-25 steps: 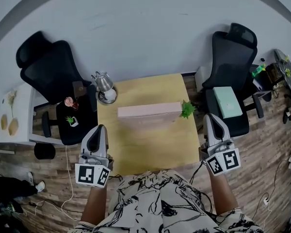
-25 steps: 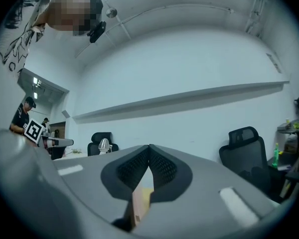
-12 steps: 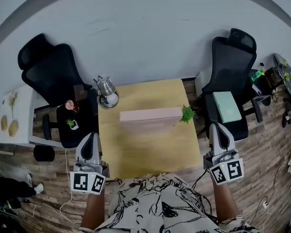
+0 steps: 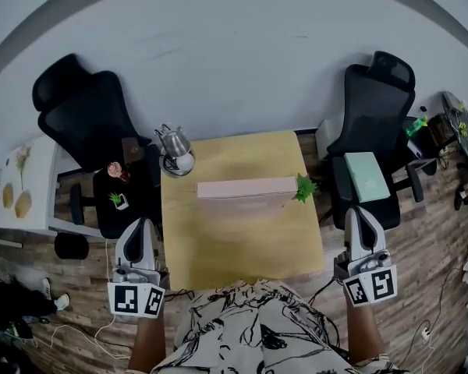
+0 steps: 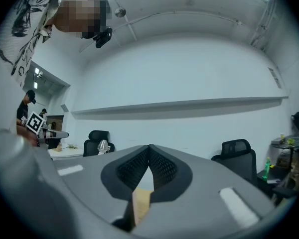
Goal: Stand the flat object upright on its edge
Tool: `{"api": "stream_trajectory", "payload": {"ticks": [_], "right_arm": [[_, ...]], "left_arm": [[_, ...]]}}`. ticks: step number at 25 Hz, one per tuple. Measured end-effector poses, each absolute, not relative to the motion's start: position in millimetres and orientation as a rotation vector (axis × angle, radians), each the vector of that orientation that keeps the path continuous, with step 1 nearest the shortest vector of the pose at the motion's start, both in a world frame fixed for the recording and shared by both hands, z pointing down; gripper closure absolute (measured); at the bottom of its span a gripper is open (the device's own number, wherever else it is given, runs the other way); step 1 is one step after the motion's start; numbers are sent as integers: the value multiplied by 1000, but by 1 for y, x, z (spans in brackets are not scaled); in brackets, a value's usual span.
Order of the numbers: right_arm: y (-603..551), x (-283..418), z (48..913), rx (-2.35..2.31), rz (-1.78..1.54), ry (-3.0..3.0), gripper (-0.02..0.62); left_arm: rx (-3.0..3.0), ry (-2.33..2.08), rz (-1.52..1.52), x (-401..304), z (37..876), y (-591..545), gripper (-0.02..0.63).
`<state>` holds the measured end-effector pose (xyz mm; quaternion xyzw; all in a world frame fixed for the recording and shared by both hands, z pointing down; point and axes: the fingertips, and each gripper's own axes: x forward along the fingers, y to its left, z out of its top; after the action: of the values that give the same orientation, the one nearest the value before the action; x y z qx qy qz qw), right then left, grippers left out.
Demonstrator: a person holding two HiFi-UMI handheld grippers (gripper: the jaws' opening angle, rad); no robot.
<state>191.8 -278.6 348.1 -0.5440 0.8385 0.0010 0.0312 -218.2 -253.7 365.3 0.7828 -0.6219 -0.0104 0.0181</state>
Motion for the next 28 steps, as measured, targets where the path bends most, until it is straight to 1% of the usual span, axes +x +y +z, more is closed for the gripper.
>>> {"api": "stream_trajectory", "payload": {"ticks": [11, 28], "right_arm": [[-281, 208, 353, -1752, 58, 2555, 589], [-287, 189, 363, -1747, 30, 2591, 589]], "left_arm": [[2400, -2000, -20, -243, 364, -251, 604], [2410, -1944, -41, -229, 376, -264, 604]]}}
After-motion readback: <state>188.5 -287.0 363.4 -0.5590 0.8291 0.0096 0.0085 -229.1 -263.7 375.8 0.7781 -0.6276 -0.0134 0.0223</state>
